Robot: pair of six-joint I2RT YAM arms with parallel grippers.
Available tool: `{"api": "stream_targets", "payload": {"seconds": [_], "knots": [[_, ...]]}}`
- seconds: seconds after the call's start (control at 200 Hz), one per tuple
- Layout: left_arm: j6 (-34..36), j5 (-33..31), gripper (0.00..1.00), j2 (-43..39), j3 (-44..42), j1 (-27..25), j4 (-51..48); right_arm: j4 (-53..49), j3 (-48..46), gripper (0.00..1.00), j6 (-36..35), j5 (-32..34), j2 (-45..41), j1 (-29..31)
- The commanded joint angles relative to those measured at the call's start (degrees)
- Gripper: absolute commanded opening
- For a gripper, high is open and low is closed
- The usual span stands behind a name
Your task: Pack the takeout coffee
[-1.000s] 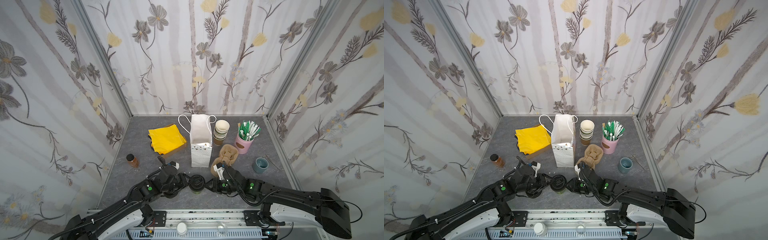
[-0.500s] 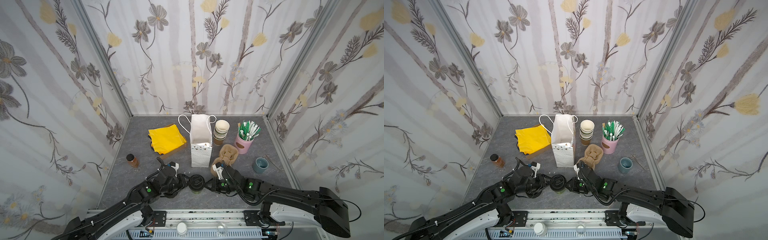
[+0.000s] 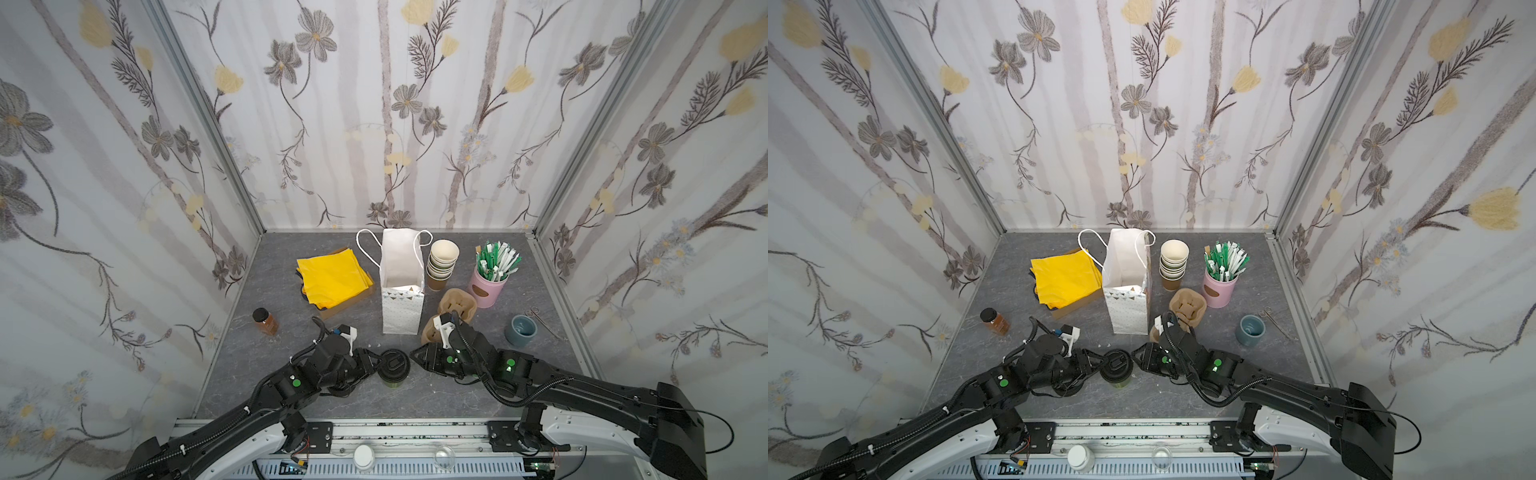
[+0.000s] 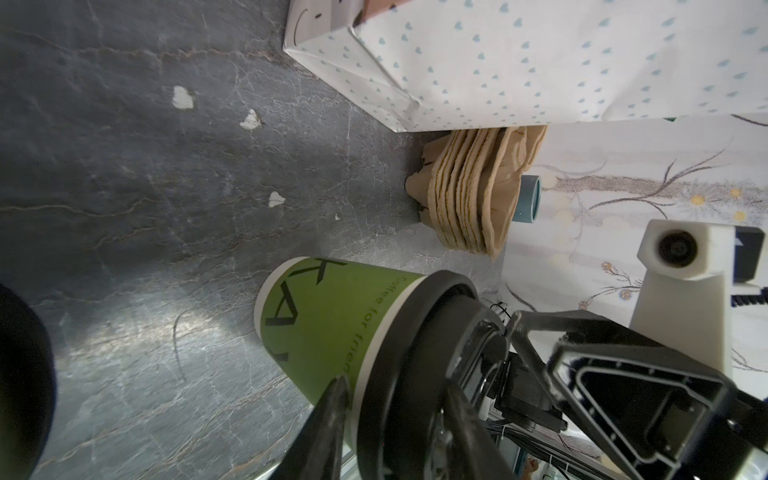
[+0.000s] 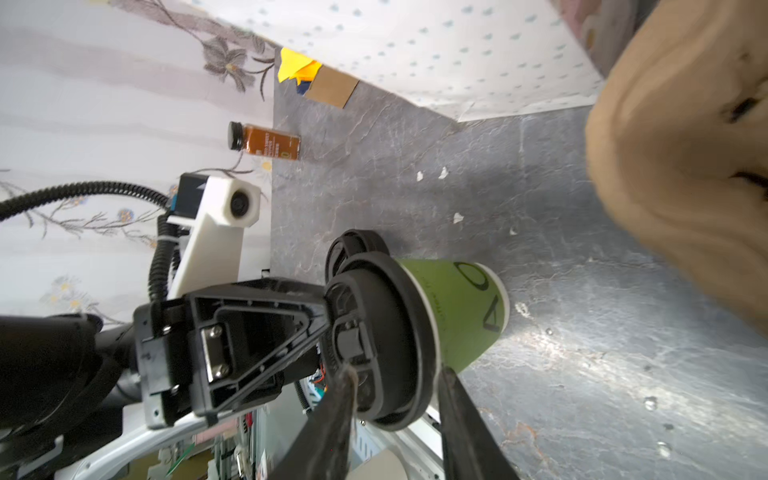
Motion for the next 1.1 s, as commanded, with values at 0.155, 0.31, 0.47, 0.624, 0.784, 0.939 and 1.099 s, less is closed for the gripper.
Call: {"api": "stream_targets", "payload": {"seconds": [0.155,0.31,0.47,0.624,0.784,0.939,1.099], "knots": [[-0.16,0.31,0.38,0.03,-0.45,0.02,-1.79,3.36,1.86,0.36,-0.10,1.01,4.93,-0.99],[0.06,0.36,0.38,0.34,-0.23,0.08,-1.71,5.90,2.26,0.35,-0.10,-0.86,7.25,-1.16],[0.00,0.44,0.38,0.34,-0.26,0.07,-1.62,6.88,2.19,0.30,-0.09,-1.74,9.55,-1.34],[-0.04,0.45,0.38,0.30,-0.43,0.11,-1.53,7.76,1.76,0.27,0.43,-2.47,10.19,-1.28],[0.02,0.46,0.38,0.34,-0.54,0.11,-1.53,7.04,0.83,0.24,0.52,-2.73,10.20,-1.34],[-0.18,0.45,0.38,0.17,-0.67,0.12,-1.53,4.93,-0.56,0.22,1.04,-2.25,9.52,-1.25],[-0.19,0.47,0.38,0.19,-0.92,0.13,-1.53,4.07,-2.32,0.21,1.74,-2.36,8.71,-1.26]]}}
